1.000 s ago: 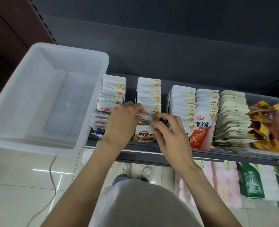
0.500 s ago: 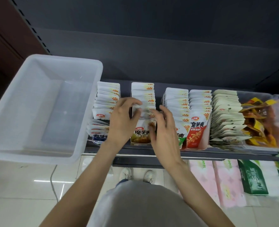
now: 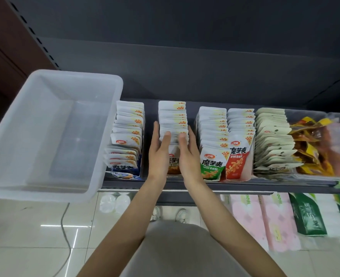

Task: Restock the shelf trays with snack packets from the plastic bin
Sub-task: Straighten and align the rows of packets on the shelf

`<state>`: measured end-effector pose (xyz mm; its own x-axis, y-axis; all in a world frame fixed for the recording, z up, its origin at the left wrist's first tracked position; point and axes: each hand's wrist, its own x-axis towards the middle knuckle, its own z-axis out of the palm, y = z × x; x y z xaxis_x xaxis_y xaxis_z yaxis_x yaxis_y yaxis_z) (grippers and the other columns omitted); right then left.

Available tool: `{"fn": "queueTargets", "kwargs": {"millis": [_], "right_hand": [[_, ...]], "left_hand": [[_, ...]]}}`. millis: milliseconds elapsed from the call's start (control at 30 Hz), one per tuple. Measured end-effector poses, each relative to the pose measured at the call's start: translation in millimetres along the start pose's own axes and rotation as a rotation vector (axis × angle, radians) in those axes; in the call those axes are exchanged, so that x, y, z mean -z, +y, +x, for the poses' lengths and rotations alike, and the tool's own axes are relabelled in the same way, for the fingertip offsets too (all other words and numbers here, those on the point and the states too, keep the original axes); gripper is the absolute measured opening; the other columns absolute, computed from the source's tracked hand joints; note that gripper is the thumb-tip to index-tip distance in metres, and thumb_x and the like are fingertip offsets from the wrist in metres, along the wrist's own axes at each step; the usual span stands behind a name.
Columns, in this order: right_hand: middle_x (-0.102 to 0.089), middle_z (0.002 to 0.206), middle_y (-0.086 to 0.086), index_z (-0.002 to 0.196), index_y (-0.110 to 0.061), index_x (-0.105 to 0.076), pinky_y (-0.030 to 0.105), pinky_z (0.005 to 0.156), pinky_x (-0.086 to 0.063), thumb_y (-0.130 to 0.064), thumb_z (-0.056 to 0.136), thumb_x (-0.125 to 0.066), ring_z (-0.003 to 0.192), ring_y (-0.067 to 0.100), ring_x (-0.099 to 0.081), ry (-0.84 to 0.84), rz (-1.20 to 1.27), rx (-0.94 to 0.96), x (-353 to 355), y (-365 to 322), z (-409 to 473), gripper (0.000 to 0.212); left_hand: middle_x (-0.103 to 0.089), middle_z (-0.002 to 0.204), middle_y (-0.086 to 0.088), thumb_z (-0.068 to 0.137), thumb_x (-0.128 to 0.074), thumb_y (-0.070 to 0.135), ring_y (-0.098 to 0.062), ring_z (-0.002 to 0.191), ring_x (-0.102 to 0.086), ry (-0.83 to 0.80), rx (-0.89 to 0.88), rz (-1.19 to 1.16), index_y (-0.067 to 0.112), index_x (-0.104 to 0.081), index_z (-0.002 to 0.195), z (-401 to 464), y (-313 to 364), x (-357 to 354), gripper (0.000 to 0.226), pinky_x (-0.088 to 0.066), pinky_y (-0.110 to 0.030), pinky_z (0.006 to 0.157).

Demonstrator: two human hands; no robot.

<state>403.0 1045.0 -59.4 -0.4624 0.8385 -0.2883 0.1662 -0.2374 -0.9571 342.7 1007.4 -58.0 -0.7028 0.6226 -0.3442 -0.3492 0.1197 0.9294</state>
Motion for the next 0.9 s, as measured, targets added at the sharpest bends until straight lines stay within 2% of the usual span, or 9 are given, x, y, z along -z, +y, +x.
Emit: {"fn": "queueTargets", "kwargs": {"millis": [133,233,300,400,500,567,667,800,900], "right_hand": [[-0.053,0.132,-0.01,0.145,-0.024,-0.033,-0.001,0.085,-0.039,-0.021,0.101,-0.04,0.112,-0.004,-0.05,0.027,0.005,0.017,1,2,6,0.045],[-0.046,0.129,-0.02,0.148,-0.03,-0.028,-0.004,0.082,-0.037,-0.028,0.101,-0.04,0.109,-0.011,-0.045,0.001,0.043,-0.008,1,1,4,0.048],[-0.044,0.128,-0.024,0.148,-0.032,-0.025,-0.004,0.083,-0.037,-0.034,0.101,-0.038,0.105,-0.016,-0.044,-0.025,0.054,-0.013,2,1,5,0.049],[-0.049,0.13,-0.018,0.148,-0.029,-0.027,-0.001,0.084,-0.039,-0.034,0.101,-0.036,0.101,-0.017,-0.048,-0.024,0.056,0.001,1,1,7,0.048],[-0.049,0.138,-0.011,0.148,-0.027,-0.028,0.003,0.092,-0.039,-0.034,0.101,-0.036,0.116,-0.006,-0.049,0.003,0.022,0.011,-1,4,7,0.048],[-0.048,0.141,-0.008,0.148,-0.028,-0.027,0.013,0.102,-0.038,-0.035,0.101,-0.036,0.126,0.002,-0.045,0.013,0.007,0.021,-3,4,7,0.048],[-0.045,0.144,-0.008,0.149,-0.03,-0.025,0.022,0.108,-0.036,-0.036,0.101,-0.035,0.13,0.005,-0.043,0.024,0.022,0.005,-3,3,2,0.049],[-0.039,0.146,-0.015,0.149,-0.035,-0.019,0.02,0.105,-0.034,-0.041,0.1,-0.033,0.131,0.002,-0.037,-0.004,0.003,-0.027,3,-1,-7,0.052],[-0.034,0.134,-0.025,0.151,-0.032,-0.012,0.009,0.098,-0.029,-0.04,0.1,-0.035,0.122,-0.009,-0.03,-0.037,-0.041,-0.02,6,-9,-7,0.056]], "left_hand": [[-0.051,0.12,0.022,0.1,-0.041,0.023,0.005,0.11,-0.049,-0.018,-0.035,0.043,0.031,-0.022,0.148,1,0,-1,0.052,-0.04,0.002,0.078],[-0.048,0.127,0.024,0.1,-0.039,0.032,0.003,0.119,-0.046,-0.036,-0.051,0.008,0.035,-0.018,0.147,3,-3,-1,0.052,-0.039,-0.01,0.095],[-0.043,0.138,0.018,0.1,-0.034,0.036,-0.002,0.126,-0.042,-0.052,-0.063,0.005,0.037,-0.016,0.147,4,-4,-1,0.05,-0.036,-0.02,0.103],[-0.044,0.128,0.025,0.1,-0.033,0.037,0.005,0.115,-0.046,-0.042,-0.08,0.029,0.036,-0.017,0.147,4,-4,-2,0.05,-0.041,-0.005,0.088],[-0.046,0.122,0.028,0.1,-0.034,0.035,0.01,0.107,-0.049,-0.035,-0.081,0.002,0.036,-0.02,0.146,3,-5,-2,0.048,-0.043,-0.003,0.082],[-0.048,0.12,0.028,0.1,-0.034,0.033,0.011,0.106,-0.051,-0.042,-0.074,-0.033,0.036,-0.022,0.145,4,-4,-1,0.047,-0.044,-0.006,0.084],[-0.051,0.128,0.022,0.1,-0.036,0.033,0.006,0.113,-0.052,-0.056,-0.054,-0.06,0.035,-0.027,0.145,4,-3,2,0.045,-0.044,-0.01,0.09],[-0.054,0.124,0.027,0.099,-0.04,0.036,0.01,0.114,-0.051,-0.075,-0.041,-0.025,0.038,-0.03,0.144,0,-7,3,0.047,-0.041,-0.014,0.095],[-0.05,0.129,0.027,0.098,-0.041,0.037,0.011,0.115,-0.048,-0.07,-0.036,-0.01,0.04,-0.03,0.144,-1,-8,5,0.047,-0.038,-0.019,0.1]]}}
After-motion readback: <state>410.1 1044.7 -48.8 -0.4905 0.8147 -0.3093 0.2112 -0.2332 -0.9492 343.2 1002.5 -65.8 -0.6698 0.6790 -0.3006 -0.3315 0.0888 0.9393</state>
